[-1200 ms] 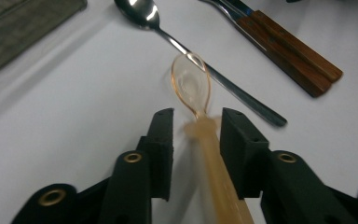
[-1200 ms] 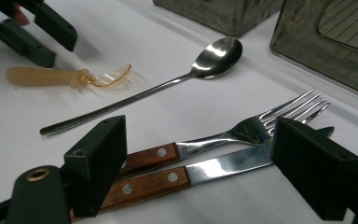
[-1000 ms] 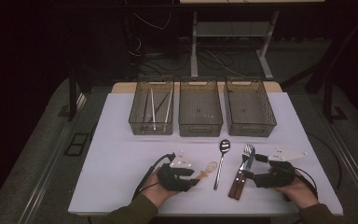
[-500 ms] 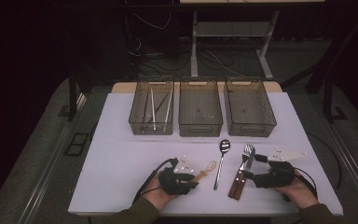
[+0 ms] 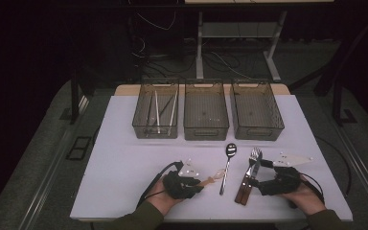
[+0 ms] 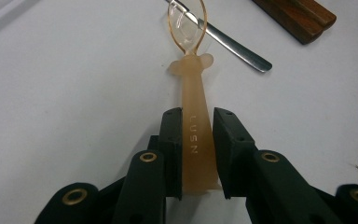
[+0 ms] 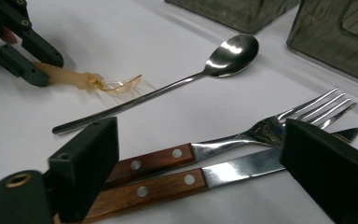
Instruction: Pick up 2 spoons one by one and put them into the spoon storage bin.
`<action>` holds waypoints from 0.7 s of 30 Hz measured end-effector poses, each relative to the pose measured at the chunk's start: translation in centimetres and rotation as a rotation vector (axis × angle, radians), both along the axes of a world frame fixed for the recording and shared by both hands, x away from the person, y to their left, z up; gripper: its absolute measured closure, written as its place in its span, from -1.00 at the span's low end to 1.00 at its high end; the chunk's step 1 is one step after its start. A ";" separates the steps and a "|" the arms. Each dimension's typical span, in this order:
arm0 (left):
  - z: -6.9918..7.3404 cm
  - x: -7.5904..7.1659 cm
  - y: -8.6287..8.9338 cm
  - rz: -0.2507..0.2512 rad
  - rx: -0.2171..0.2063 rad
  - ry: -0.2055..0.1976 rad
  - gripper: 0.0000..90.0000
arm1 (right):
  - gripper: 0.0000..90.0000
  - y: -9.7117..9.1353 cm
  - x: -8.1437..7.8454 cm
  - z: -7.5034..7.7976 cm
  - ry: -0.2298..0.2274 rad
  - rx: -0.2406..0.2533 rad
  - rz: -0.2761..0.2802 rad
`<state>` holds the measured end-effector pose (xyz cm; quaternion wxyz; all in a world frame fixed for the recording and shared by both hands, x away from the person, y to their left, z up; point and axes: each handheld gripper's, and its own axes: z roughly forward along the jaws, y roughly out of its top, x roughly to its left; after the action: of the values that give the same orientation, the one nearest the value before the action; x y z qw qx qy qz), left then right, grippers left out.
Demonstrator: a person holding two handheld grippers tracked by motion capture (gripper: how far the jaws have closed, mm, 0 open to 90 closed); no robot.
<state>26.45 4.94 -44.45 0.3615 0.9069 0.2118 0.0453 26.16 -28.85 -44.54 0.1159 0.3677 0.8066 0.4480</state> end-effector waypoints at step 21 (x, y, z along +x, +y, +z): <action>1.7 2.1 2.3 0.023 -0.088 -0.019 0.63 | -0.98 1.0 -0.2 -0.1 0.032 0.013 -0.009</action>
<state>28.56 7.29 -42.72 0.4023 0.8872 0.2205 0.0488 26.01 -27.85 -44.69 0.1023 0.3793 0.8038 0.4468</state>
